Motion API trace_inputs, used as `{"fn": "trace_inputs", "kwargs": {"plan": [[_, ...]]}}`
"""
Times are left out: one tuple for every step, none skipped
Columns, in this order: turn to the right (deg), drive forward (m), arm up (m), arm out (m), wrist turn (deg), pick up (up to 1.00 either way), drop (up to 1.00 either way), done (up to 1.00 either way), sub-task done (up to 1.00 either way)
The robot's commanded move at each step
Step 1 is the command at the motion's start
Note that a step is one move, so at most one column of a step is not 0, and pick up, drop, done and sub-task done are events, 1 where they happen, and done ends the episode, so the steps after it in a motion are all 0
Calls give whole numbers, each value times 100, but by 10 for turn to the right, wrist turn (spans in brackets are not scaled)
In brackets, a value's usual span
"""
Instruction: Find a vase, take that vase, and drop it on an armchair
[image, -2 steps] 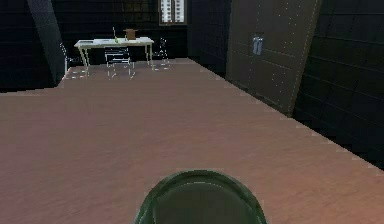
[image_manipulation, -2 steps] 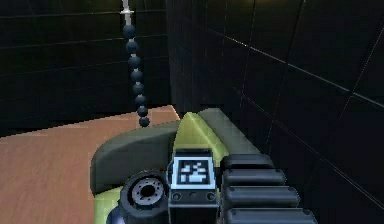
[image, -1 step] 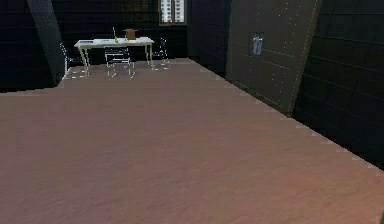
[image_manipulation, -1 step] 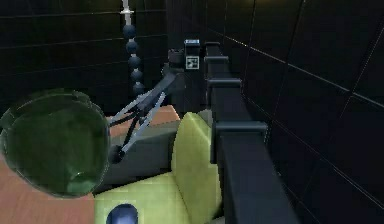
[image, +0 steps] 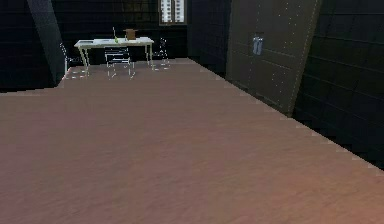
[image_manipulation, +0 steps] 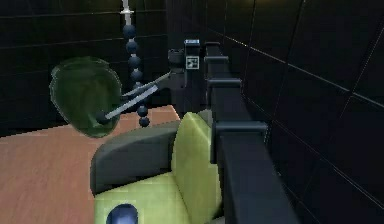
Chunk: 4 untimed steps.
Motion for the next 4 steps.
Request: {"fn": "trace_inputs", "kwargs": {"plan": [[0,0,0,0,450,0,0,0,0],[0,0,-46,0,0,0,0,0,0],[0,0,-32,0,0,0,0,0,0],[0,0,0,0,0,0,100,0,0]]}}
